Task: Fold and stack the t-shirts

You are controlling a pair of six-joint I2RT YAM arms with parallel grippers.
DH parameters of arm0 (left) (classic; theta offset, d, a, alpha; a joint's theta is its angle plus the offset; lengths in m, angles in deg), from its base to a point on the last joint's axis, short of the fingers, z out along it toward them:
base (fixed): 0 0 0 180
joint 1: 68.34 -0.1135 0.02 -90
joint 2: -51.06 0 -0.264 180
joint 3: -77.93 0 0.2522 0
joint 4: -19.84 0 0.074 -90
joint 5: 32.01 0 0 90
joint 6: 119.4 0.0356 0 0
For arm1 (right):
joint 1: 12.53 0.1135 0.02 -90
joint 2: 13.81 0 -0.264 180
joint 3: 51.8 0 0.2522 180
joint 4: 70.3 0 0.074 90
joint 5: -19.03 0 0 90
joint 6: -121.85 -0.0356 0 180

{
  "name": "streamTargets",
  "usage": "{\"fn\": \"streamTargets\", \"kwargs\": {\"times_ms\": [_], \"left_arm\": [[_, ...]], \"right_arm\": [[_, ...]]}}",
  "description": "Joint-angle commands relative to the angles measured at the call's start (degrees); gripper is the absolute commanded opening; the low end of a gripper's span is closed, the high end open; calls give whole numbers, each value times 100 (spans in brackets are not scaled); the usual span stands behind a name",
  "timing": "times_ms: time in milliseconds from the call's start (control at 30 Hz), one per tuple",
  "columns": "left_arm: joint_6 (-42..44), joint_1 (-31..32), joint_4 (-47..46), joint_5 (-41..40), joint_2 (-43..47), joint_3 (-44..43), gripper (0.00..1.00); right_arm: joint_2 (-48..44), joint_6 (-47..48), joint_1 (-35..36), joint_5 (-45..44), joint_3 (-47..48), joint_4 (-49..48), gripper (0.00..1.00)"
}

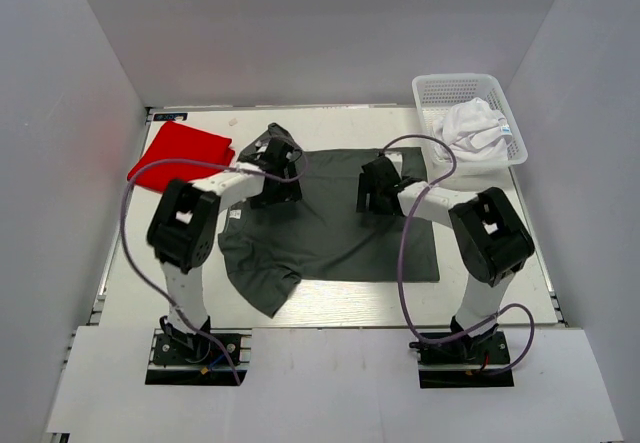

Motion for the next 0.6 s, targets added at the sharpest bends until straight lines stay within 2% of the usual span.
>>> {"fn": "streamTargets", "kwargs": {"times_ms": [0,167,300,400,567], "left_arm": [[-8,-88,393,-285,-584,-851,100],[53,-255,727,-4,-1700,-1985,100],[307,-308,869,101,-1904,-2461,100],[553,-361,817,102,-1695,-2461,100],[739,-309,780,-47,-555,-2022,100]], "right_arm": [[216,230,-291,177,327,-199,90],[830,503,-459,450,959,-235,90],[1077,616,-687,756,1284,-253,90],[903,932,-670,1082,1391,-323,90],[182,1074,-591,1206,1251,-446,90]]}}
